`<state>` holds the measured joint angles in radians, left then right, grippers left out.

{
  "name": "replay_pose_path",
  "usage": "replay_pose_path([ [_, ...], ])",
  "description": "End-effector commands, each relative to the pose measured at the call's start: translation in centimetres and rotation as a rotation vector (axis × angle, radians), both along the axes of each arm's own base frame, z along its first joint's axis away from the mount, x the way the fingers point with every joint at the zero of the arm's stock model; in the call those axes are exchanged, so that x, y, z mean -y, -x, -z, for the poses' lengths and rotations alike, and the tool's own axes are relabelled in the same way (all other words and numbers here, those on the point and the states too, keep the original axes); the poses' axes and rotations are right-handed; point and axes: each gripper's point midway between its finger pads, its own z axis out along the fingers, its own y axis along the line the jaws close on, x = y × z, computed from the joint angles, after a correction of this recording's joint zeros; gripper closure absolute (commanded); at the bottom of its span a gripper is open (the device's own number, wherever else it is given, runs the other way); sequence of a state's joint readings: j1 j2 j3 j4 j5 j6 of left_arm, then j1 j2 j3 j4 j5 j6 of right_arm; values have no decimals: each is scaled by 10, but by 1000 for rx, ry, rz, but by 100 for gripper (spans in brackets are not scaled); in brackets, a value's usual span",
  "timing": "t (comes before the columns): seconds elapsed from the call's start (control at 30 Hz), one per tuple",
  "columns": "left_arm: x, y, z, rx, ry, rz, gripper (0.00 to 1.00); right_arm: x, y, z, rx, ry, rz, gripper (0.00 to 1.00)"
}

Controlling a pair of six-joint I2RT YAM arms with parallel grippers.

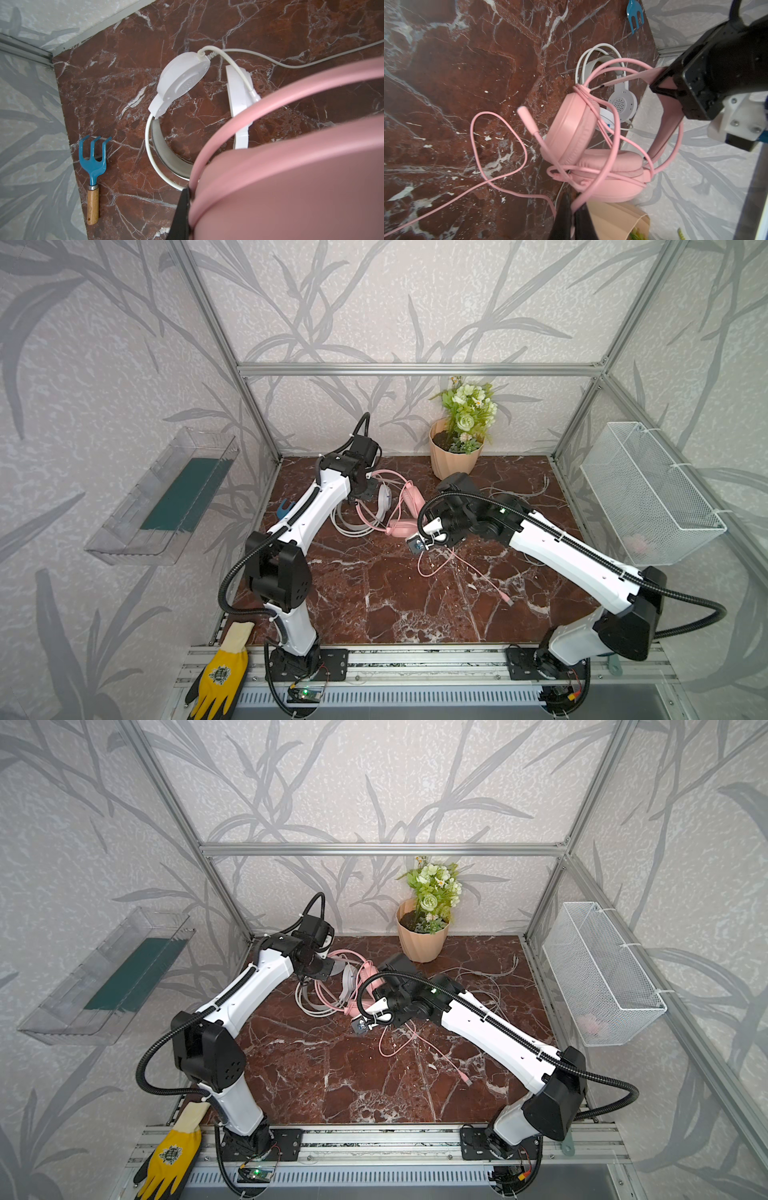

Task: Wrap the headphones
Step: 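Loop the pink cable over the headset band with the right gripper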

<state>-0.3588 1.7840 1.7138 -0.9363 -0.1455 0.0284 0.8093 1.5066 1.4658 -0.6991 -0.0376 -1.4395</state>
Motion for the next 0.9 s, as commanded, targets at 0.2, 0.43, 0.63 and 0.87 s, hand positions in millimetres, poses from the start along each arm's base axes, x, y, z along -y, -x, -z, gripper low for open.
replay_pose_path([
  [0.2,27,15,4,-44,28,145,100,-2,-33,-21,146,-50,-56,100],
  [0.43,36,22,13,-75,3,203,100,-1,-53,-18,121,-76,-66,100],
  [0.63,41,26,9,-53,32,247,100,-9,-61,-15,34,-170,-65,100],
  [0.87,39,28,7,-38,25,254,100,-18,-74,-9,-120,-290,-30,100],
])
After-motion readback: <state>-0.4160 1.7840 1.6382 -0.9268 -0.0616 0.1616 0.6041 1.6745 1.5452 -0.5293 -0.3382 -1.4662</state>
